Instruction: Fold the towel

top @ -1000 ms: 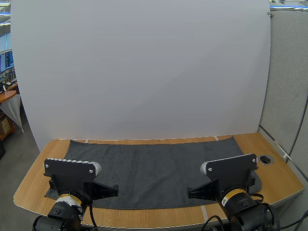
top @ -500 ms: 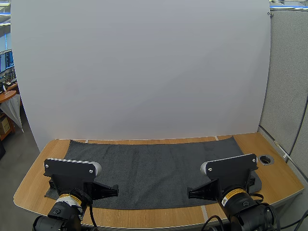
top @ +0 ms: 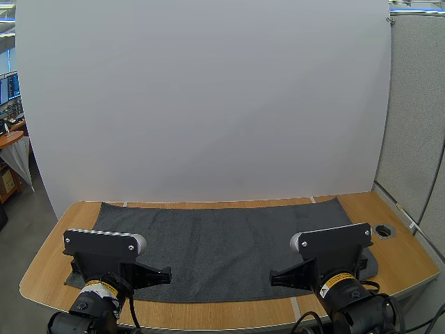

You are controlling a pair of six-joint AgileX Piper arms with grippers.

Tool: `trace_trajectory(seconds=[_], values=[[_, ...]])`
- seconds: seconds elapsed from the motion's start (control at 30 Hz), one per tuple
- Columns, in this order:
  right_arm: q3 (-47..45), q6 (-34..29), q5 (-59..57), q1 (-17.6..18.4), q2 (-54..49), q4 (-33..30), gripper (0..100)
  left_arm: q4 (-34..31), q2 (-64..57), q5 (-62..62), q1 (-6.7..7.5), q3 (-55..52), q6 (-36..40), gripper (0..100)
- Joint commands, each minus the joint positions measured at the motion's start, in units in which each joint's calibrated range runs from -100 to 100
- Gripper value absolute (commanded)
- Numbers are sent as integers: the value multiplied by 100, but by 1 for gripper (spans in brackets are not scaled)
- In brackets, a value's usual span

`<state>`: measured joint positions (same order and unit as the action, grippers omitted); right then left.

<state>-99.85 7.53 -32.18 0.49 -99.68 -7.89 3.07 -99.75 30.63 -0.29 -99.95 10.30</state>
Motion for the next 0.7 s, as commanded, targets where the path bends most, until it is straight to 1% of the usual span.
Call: trace_trajectory(seconds=[0.0,0.07,0.17,0.27,0.37,0.47,0.6,0.67], values=[[-15,21,151,-7,-32,40,0,70,-25,-186,-13,-5,73,0],[-15,21,334,-7,-32,81,0,-29,-25,-186,-13,-5,73,0],[8,42,364,-7,-32,-240,0,-245,-25,-186,-13,208,73,0],[446,42,156,-7,-32,-365,0,-269,-25,-186,-13,748,73,0],[1016,52,-286,-7,-32,-342,0,-307,-25,-186,-13,1330,73,0],[1552,52,-683,-7,-32,-342,0,-493,-25,-186,-13,1895,64,0],[2177,52,-892,-7,-32,-365,0,-554,-25,395,-13,2502,-226,0],[2432,52,-953,-7,-32,-510,0,-554,-25,842,-13,2755,-359,0]])
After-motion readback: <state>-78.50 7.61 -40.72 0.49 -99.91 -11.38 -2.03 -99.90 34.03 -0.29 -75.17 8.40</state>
